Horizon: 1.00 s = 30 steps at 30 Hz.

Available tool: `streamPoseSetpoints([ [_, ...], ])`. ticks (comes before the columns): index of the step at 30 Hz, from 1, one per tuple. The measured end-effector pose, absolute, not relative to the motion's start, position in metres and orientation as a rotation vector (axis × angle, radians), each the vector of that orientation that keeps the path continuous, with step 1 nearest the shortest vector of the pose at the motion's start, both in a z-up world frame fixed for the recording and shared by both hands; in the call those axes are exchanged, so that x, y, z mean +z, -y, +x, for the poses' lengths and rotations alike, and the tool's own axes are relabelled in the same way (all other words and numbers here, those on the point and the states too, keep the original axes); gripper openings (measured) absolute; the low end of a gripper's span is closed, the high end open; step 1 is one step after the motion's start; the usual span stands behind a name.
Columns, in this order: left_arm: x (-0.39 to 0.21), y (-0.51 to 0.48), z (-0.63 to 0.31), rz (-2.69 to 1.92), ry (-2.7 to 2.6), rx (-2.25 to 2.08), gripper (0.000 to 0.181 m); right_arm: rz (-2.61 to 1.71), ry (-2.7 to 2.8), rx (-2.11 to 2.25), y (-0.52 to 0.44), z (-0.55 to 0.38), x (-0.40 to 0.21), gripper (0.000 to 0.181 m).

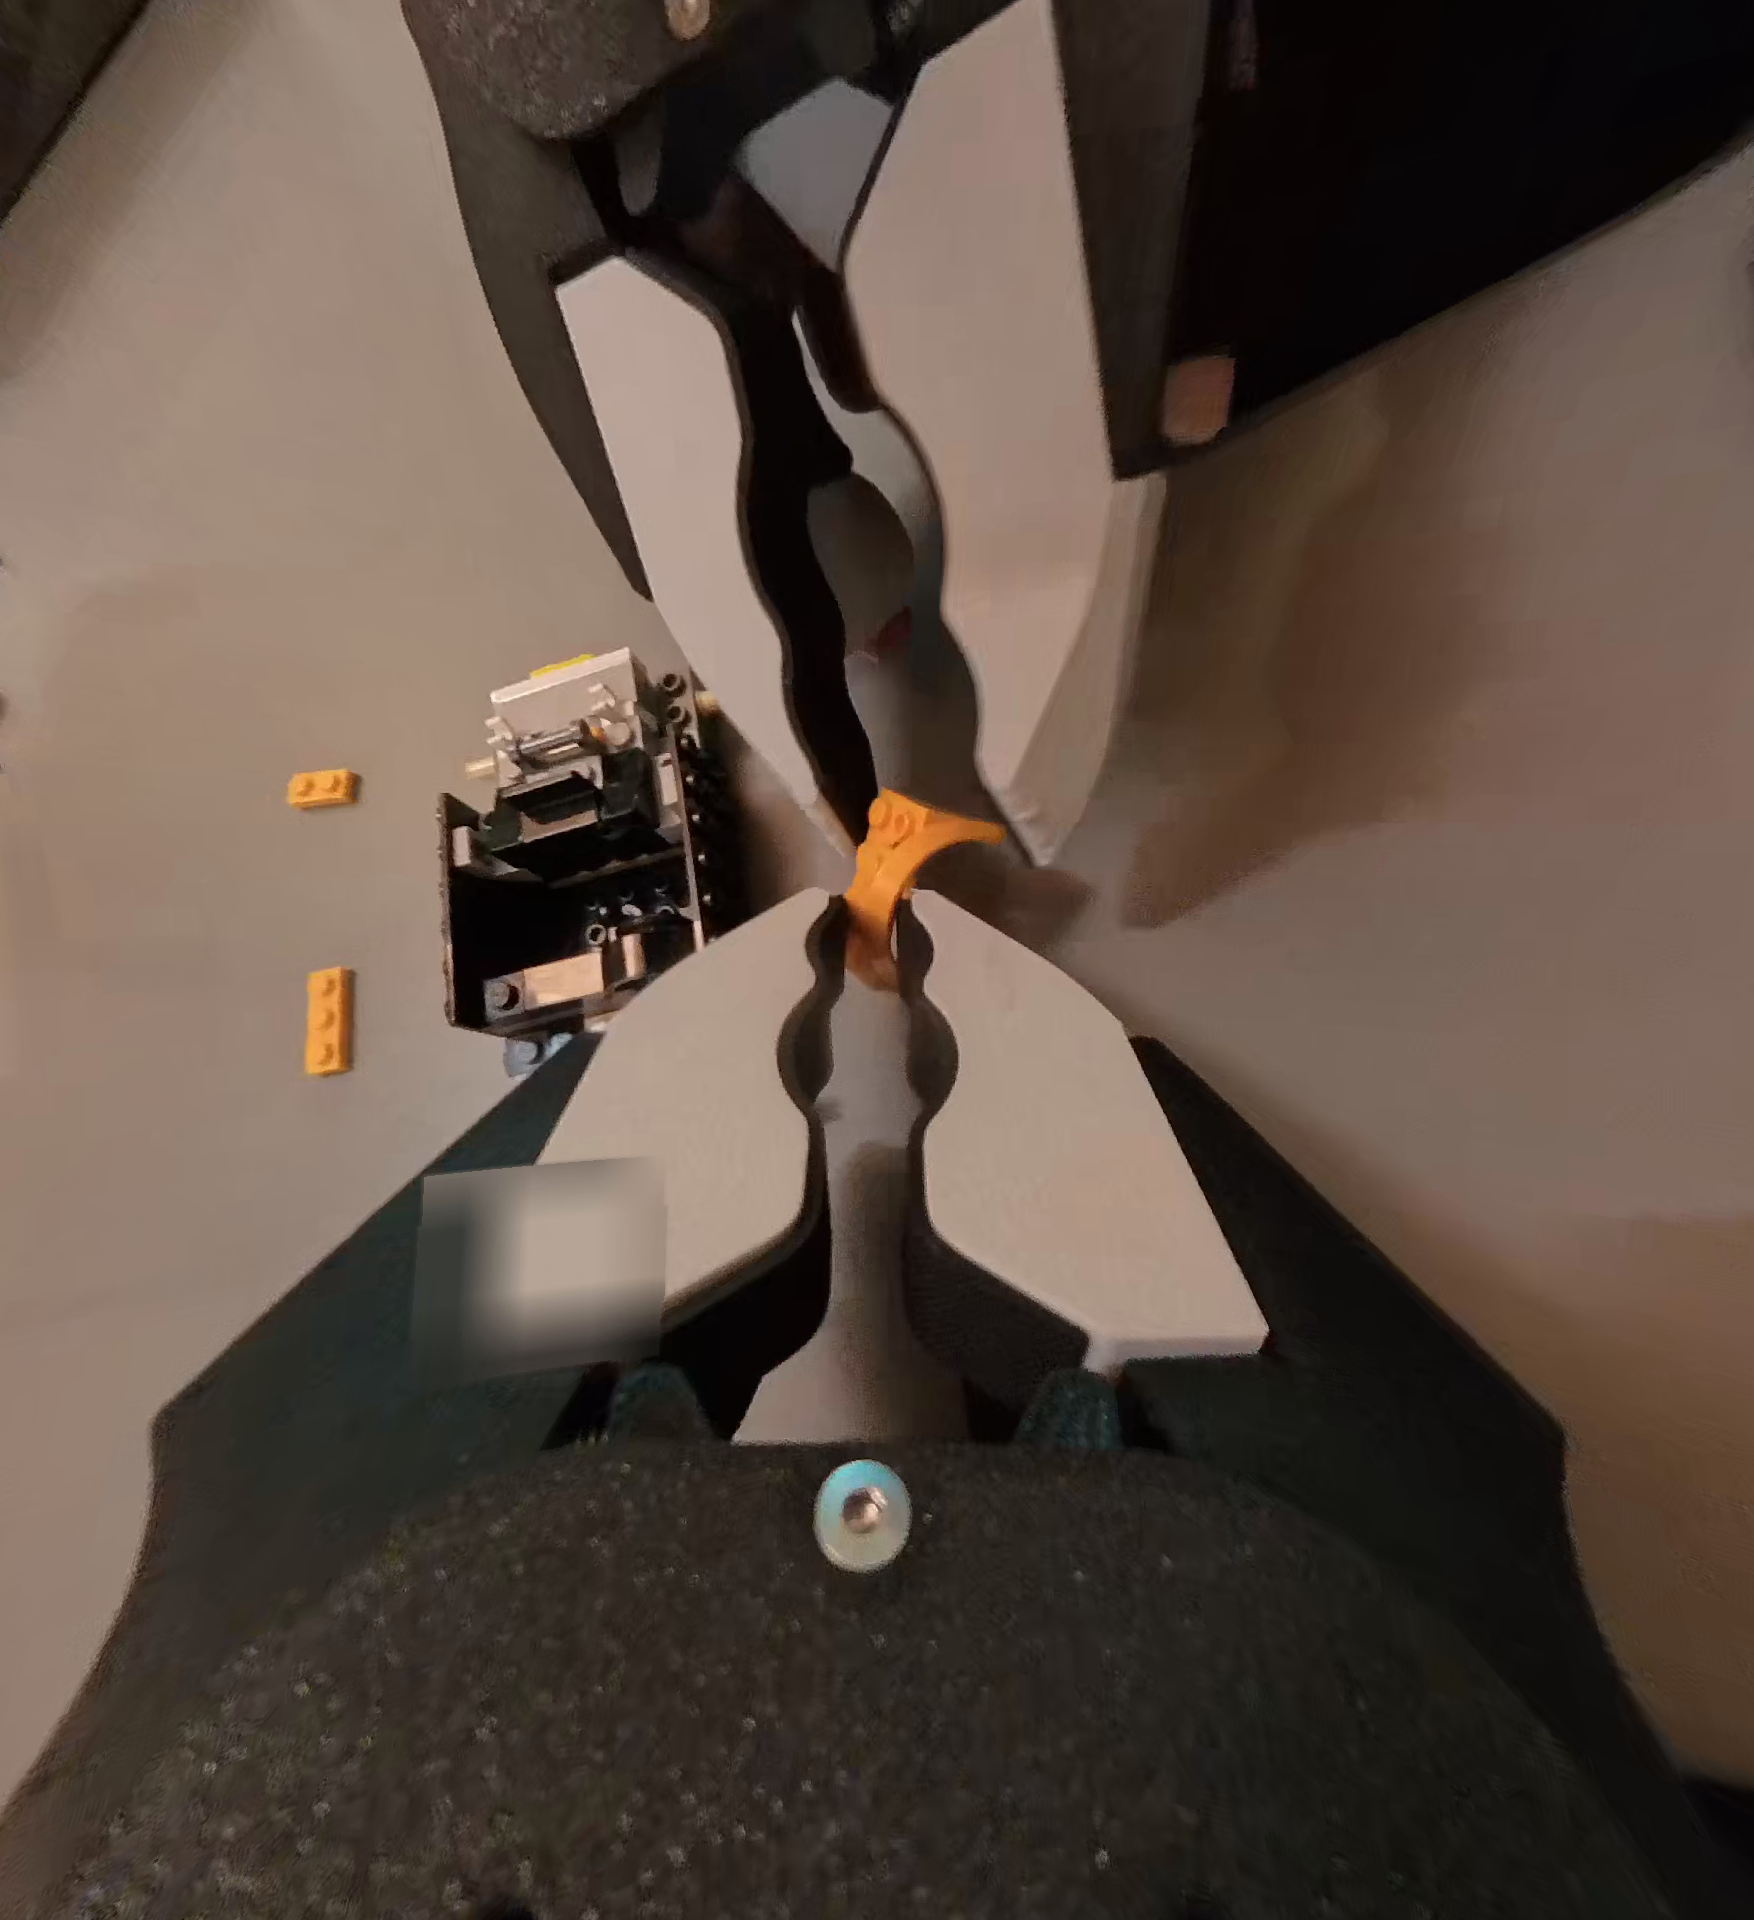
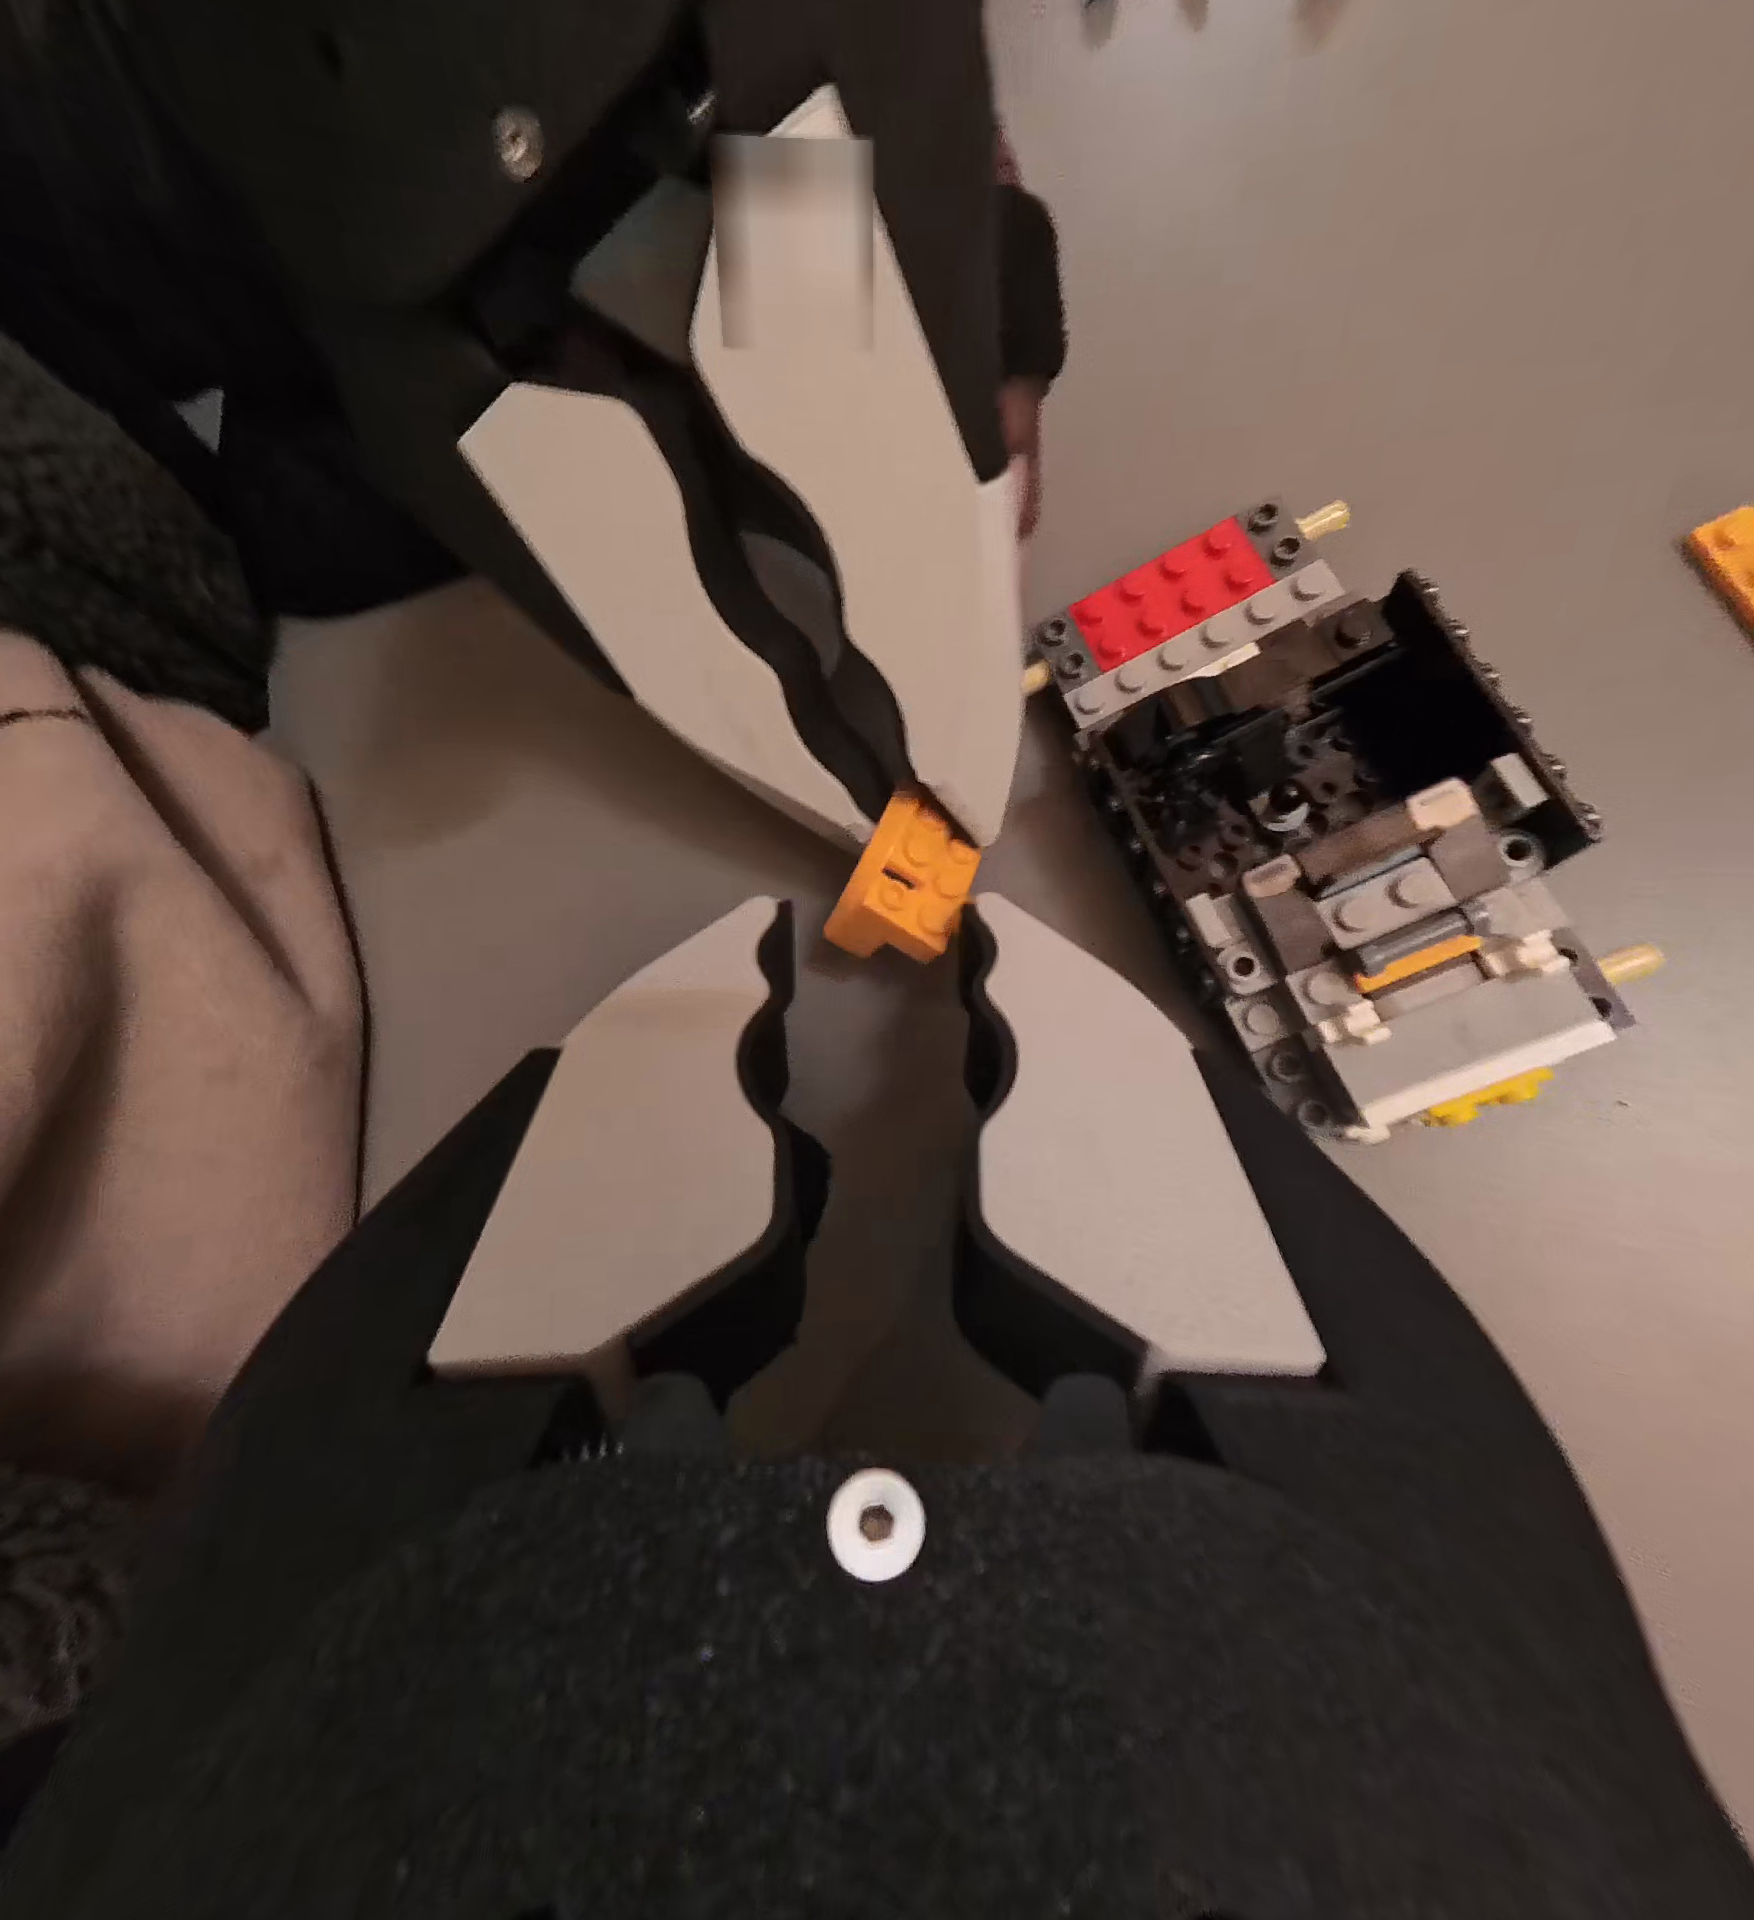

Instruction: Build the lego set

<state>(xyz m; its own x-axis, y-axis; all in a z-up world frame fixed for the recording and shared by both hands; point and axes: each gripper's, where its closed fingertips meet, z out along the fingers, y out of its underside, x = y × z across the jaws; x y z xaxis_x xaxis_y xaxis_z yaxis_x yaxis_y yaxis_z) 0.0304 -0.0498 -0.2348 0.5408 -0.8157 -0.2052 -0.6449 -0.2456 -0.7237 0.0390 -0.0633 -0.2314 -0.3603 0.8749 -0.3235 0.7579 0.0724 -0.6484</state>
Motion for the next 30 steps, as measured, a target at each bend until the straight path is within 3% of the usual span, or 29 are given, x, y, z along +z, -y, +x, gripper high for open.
streamPoseSetpoints([
  [4, -0.229, 0.049, 0.031, -1.958, -1.158, -0.299, 0.011, -1.622, 2.160, 1.169, 0.060, 0.038, -0.228, 0.023],
  [9, -0.197, 0.063, 0.041, -1.873, -0.963, -0.827, 0.029, -1.042, 2.204, 1.136, 0.067, 0.047, -0.200, 0.022],
  [13, -0.185, 0.070, 0.049, -1.810, -0.951, -0.946, 0.026, -0.855, 2.133, 1.108, 0.071, 0.042, -0.182, 0.022],
  [30, -0.164, 0.050, 0.033, -1.747, -0.721, -0.951, 0.023, -0.901, 1.944, 0.973, 0.050, 0.022, -0.171, 0.022],
])
